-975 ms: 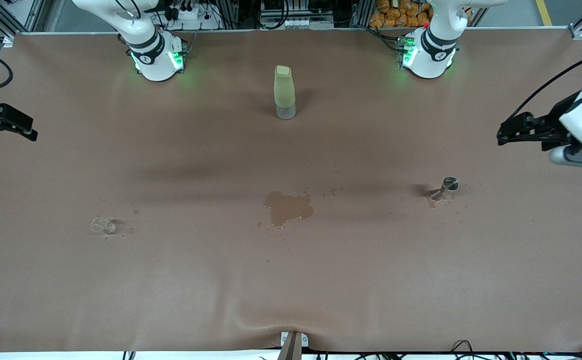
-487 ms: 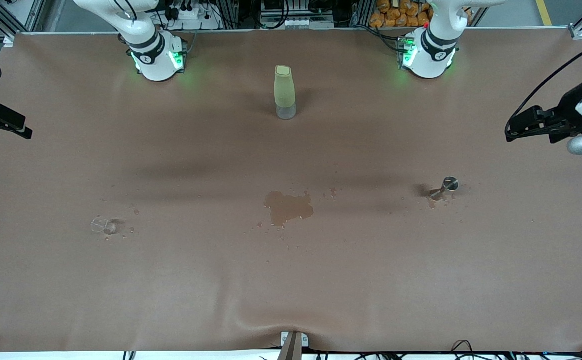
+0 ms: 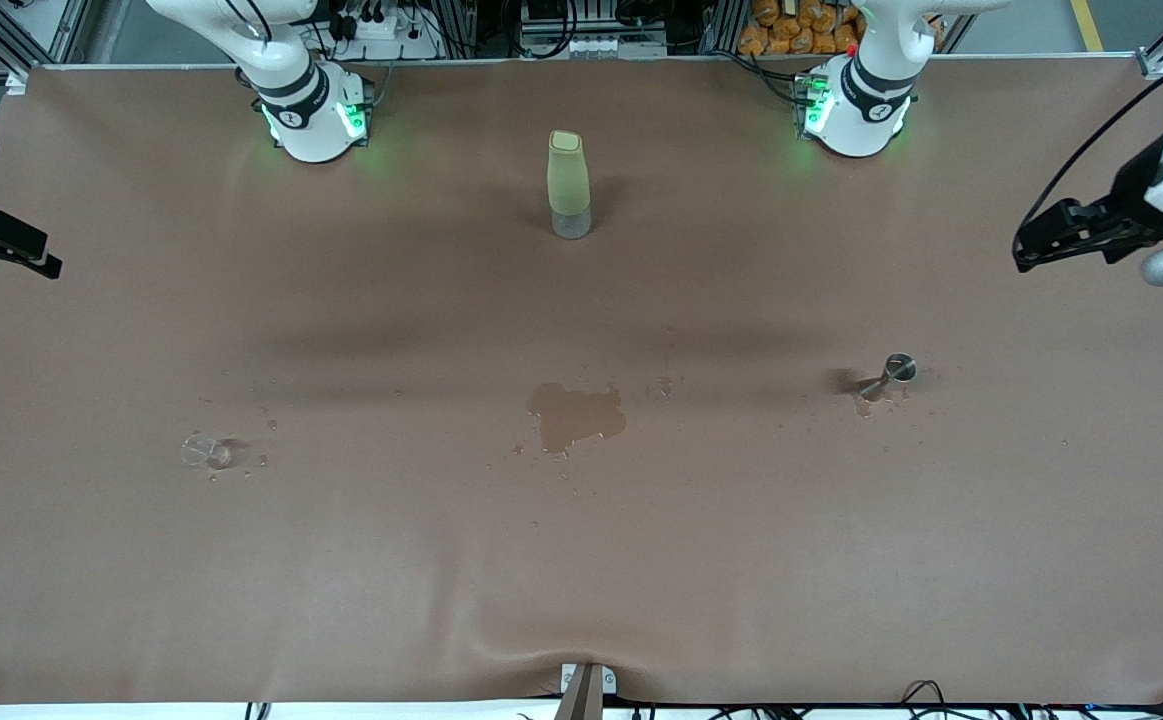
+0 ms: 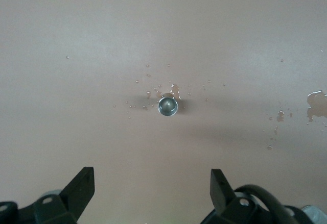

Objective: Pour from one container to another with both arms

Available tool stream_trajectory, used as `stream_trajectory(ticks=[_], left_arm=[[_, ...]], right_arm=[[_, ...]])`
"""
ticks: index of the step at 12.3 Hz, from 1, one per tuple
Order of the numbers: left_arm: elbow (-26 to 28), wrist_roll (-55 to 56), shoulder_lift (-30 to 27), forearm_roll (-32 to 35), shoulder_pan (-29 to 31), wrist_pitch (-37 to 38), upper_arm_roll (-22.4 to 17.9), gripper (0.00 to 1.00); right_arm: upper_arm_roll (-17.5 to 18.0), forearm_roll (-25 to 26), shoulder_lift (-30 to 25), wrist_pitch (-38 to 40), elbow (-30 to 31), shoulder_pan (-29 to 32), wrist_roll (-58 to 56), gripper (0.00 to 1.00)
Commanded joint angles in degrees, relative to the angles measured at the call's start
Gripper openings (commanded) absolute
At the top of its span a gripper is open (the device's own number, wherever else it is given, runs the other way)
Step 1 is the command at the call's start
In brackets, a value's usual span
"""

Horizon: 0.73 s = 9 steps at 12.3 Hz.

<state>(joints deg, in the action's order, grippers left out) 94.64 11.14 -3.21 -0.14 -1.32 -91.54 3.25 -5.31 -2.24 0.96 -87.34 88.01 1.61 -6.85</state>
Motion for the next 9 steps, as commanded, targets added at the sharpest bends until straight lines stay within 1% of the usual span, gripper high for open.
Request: stream_trajectory(ticks=[1, 3, 9], left_arm=[[3.53, 2.39, -2.93, 1.46, 0.71, -1.36, 0.88, 1.0], [3.97, 3.36, -3.55, 1.37, 0.62, -1.27, 0.88, 1.0], [2.49, 1.61, -4.34, 1.45, 0.35, -0.75, 0.97, 1.0]], right_arm=[[0.3, -0.83, -0.08, -0.2, -0.03, 0.41, -0.8, 1.0], [0.39, -0.75, -0.08, -0.11, -0.12, 0.41, -0.8, 1.0], [0.39, -0.13, 0.09, -0.2, -0.56, 0.5, -0.71, 1.0]])
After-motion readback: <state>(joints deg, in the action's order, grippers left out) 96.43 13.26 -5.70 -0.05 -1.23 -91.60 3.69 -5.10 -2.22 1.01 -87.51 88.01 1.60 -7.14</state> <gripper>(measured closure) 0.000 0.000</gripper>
